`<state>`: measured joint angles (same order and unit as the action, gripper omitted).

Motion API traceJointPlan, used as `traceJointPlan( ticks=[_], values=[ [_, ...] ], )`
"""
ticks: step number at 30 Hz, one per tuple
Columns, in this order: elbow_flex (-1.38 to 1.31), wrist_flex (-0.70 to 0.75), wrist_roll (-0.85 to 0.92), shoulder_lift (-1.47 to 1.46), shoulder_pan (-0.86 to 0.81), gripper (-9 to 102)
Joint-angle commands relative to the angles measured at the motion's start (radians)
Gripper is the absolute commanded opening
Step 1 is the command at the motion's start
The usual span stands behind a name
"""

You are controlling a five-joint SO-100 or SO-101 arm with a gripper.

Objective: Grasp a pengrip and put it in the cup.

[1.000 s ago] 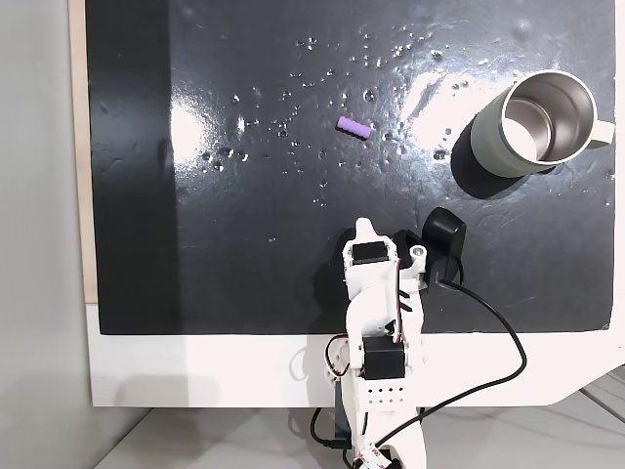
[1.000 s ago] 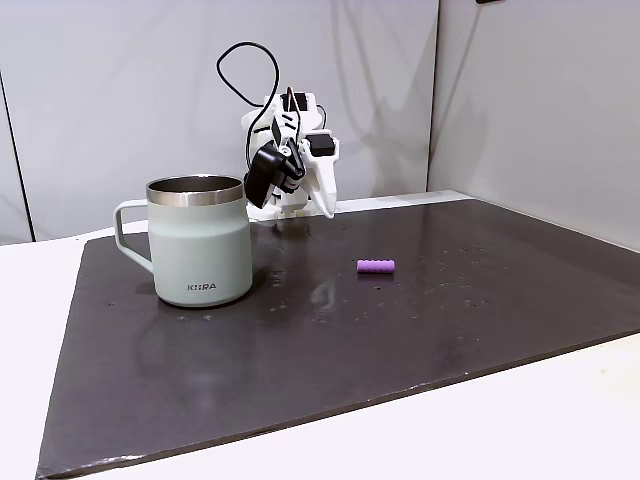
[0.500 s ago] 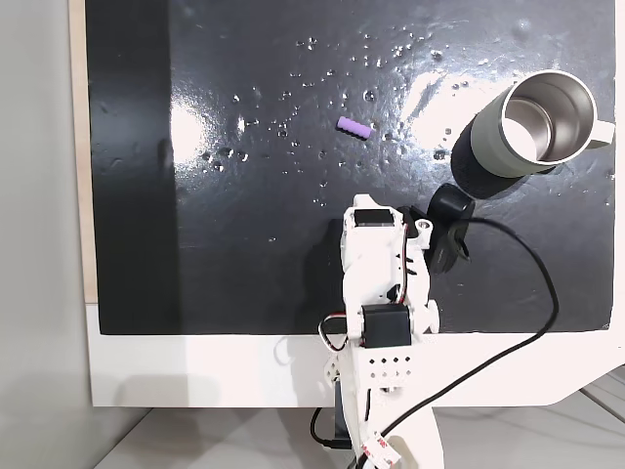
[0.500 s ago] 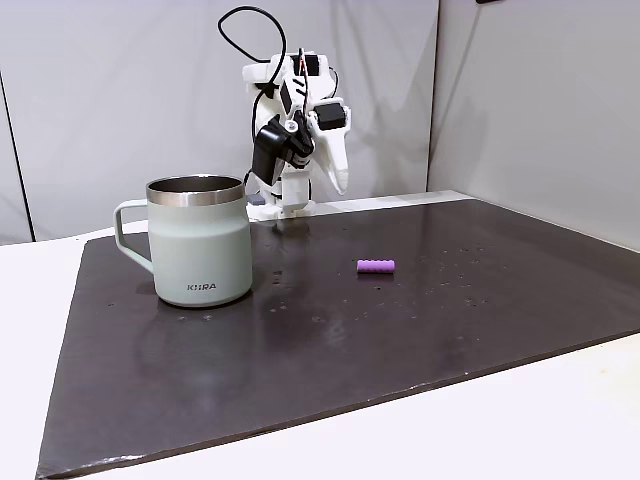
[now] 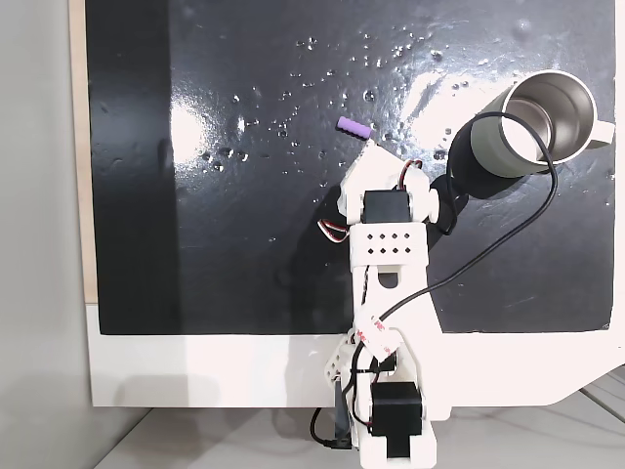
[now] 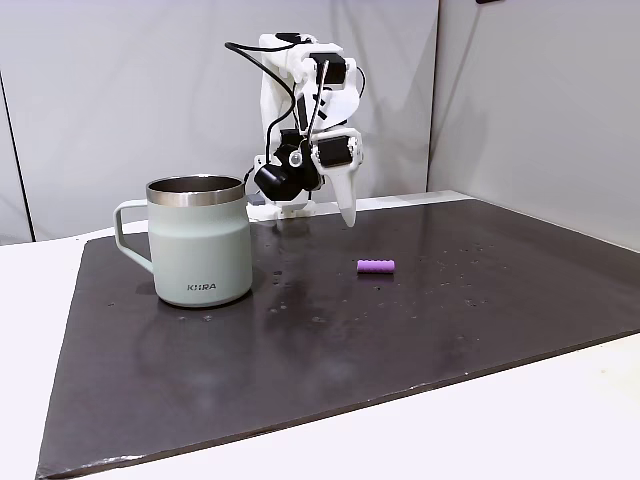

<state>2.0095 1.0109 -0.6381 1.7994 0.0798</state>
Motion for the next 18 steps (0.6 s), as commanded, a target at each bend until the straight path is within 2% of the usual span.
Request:
traceJointPlan(
  ticks=[1,2,6,18],
  values=[
    [-0.126,0.029,-0.048,-0.054,0.002,0],
    [-0.147,0.035,-0.052,-0.072,0.002,0],
    [-0.256,0.11,-0.094,-0.146,0.015,17],
    [-0.626,0.371,-0.166,-0.357,0.054,19]
  ],
)
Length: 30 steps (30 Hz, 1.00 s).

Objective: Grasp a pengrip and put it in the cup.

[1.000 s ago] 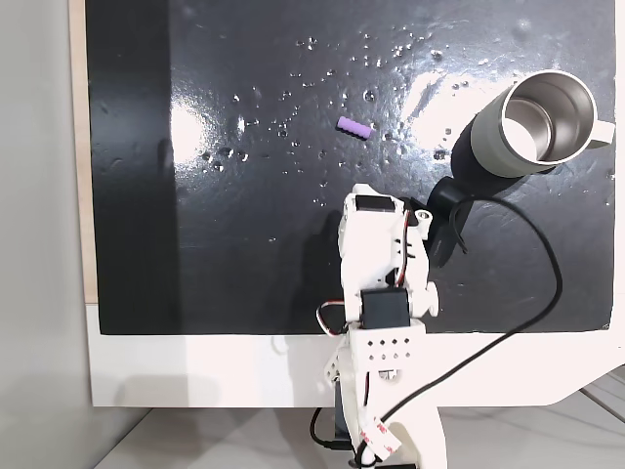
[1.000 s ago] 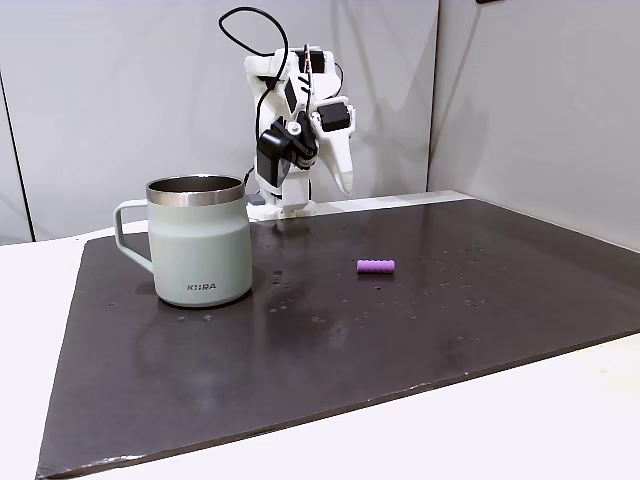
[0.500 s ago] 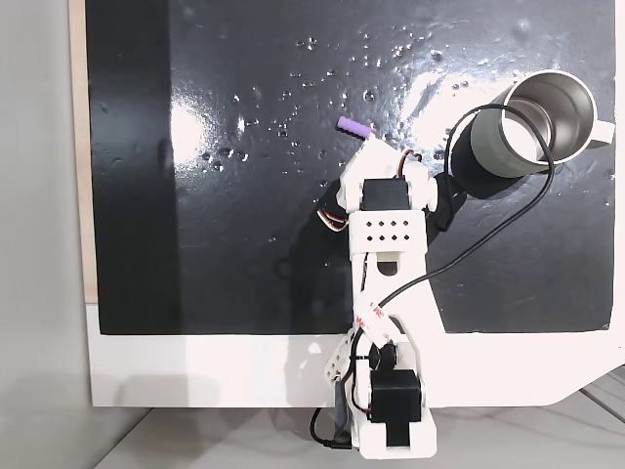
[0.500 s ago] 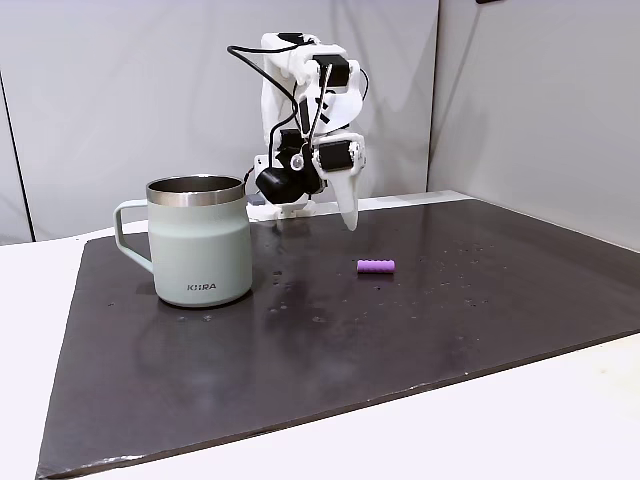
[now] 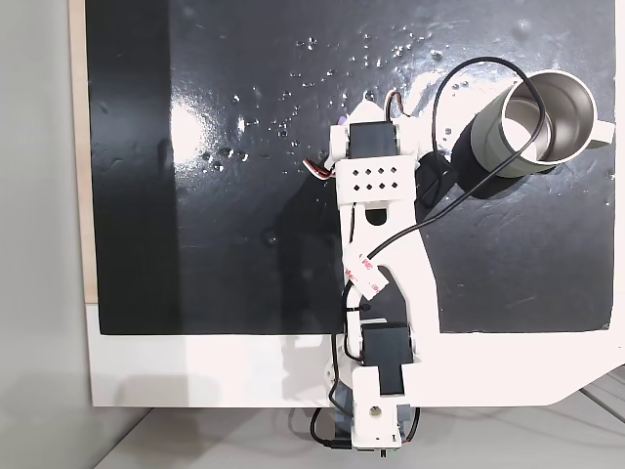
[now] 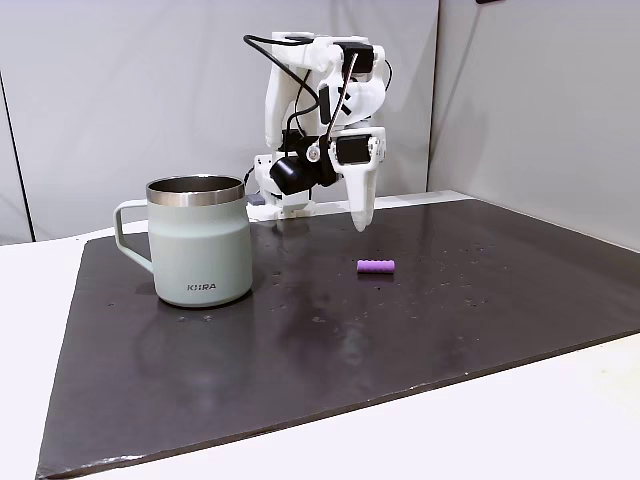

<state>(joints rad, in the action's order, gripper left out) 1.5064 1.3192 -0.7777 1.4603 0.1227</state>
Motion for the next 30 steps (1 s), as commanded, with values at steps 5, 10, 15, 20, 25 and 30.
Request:
traceJointPlan(
  ticks=[5,10,15,20,25,30],
  values=[
    [-0.282,0.137,-0.029,-0.135,0.008,19],
    [-0.367,0.146,-0.005,-0.218,-0.026,20],
    [-0.457,0.149,0.057,-0.301,-0.012,19],
    [-0.489,0.149,0.06,-0.348,0.003,19],
    [-0.546,0.149,0.067,-0.42,0.009,20],
    [-0.591,0.156,0.072,-0.486,0.018,21]
  ],
)
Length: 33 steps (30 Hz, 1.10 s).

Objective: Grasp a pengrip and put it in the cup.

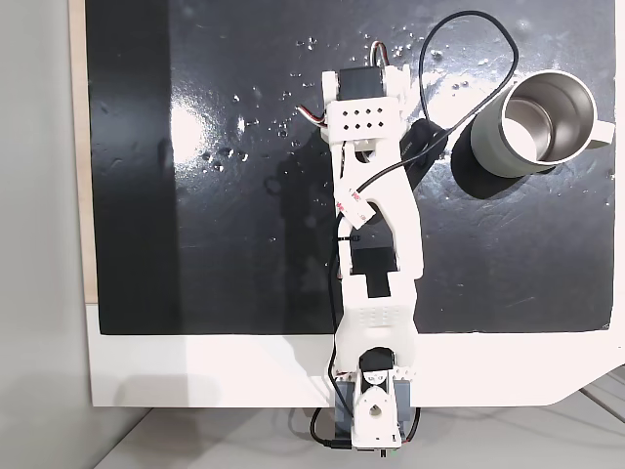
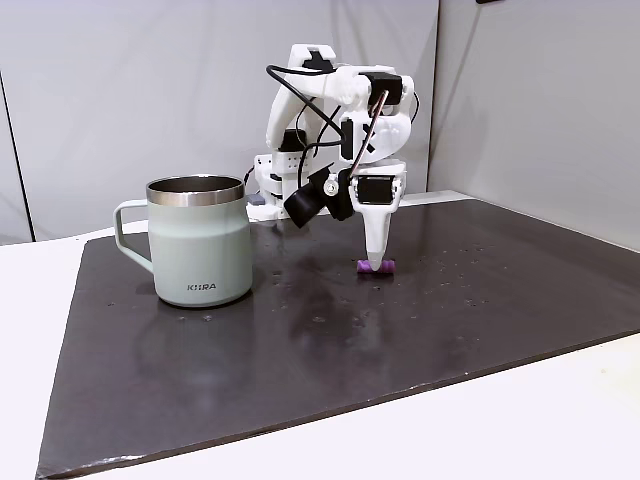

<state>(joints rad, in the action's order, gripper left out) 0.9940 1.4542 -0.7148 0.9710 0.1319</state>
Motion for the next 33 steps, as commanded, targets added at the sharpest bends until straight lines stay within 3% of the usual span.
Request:
traceJointPlan(
  ticks=[1,9,13,21,33],
  values=[
    [-0.083,0.025,0.009,-0.005,0.009,21],
    [-0.089,0.046,0.009,-0.041,-0.002,20],
    [-0.081,0.051,-0.011,-0.035,-0.017,0],
    [-0.04,0.08,0.0,0.081,-0.049,0],
    [-0.077,0.287,0.41,0.377,-0.213,0]
  ],
)
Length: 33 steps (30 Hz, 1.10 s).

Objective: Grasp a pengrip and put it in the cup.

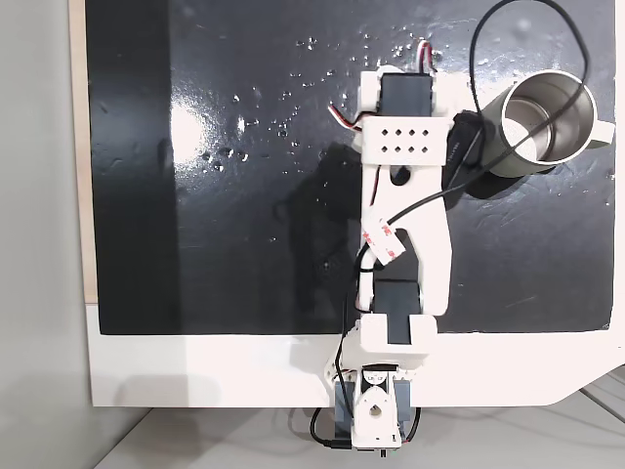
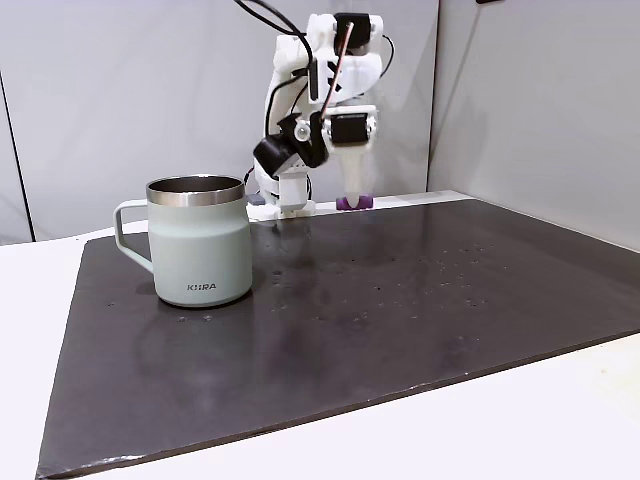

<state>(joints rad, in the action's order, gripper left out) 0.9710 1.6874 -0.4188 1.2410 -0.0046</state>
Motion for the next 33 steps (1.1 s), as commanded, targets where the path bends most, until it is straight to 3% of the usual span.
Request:
traceJointPlan(
  ticks=[1,15,26,33],
  values=[
    [-0.086,0.081,0.161,0.107,-0.107,0],
    [-0.334,0.133,0.707,0.114,-0.403,0],
    [-0.615,0.132,0.839,-0.063,-0.477,0],
    [-0.652,0.129,0.911,-0.067,-0.459,0]
  ],
)
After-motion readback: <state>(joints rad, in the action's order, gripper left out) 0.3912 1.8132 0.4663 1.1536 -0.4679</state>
